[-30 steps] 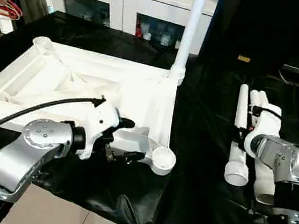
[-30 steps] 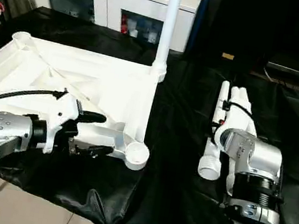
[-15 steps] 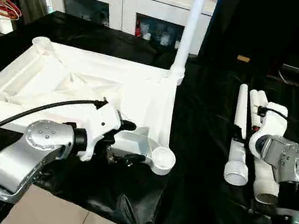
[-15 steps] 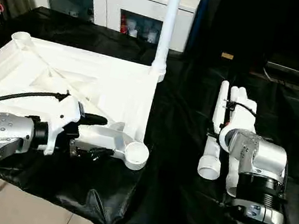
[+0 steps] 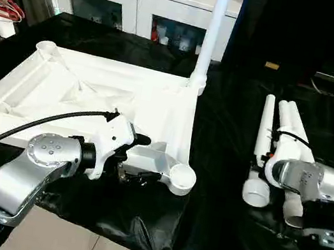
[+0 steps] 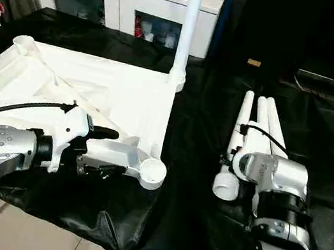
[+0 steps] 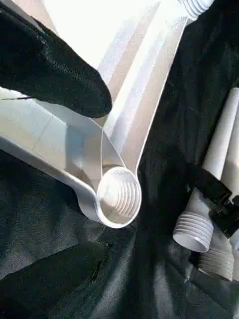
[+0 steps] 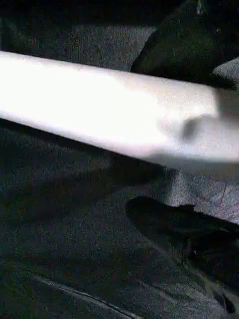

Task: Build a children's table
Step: Pick table leg

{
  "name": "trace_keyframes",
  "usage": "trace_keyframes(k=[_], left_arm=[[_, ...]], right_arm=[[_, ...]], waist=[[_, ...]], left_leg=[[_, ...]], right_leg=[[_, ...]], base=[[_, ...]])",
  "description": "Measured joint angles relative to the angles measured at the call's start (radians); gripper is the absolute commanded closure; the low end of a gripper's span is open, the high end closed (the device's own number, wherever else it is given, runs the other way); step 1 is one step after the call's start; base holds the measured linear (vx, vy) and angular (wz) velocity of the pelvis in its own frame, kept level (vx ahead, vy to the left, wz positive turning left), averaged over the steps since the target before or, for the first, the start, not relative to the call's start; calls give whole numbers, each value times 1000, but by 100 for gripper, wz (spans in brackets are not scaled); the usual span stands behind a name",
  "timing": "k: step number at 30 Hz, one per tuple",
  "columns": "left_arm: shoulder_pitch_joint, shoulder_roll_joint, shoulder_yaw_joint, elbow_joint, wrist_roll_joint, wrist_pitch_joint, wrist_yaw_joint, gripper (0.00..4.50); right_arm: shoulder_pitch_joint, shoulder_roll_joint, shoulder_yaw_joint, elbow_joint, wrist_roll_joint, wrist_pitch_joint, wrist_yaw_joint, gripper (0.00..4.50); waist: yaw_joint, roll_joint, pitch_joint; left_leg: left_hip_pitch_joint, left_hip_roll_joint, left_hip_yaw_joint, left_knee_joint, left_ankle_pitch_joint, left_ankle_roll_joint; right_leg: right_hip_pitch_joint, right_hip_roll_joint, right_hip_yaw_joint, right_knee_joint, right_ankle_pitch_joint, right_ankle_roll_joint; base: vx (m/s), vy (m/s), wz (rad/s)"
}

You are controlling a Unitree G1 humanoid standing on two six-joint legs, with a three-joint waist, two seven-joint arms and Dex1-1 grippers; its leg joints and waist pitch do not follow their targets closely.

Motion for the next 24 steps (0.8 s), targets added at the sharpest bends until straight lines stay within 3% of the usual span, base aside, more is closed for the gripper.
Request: trace_keyframes(k=[14, 24], left_arm=[[-19, -15, -10, 5, 6, -25, 22, 0], [-40, -62, -12, 66, 21, -61, 67, 0]], right_arm=[[-40, 3, -1, 109, -4, -68, 8, 223], [-28, 15, -14, 109, 3, -86, -5, 264]], waist=[[-1, -3, -1], [1, -11, -5]], left_leg=[[0, 0, 0, 2, 0, 0], [0, 0, 0, 2, 0, 0]], right_leg=[[0, 0, 0, 1, 0, 0], [1, 0, 0, 1, 1, 0]], base=[[0, 0, 0], [0, 0, 0]])
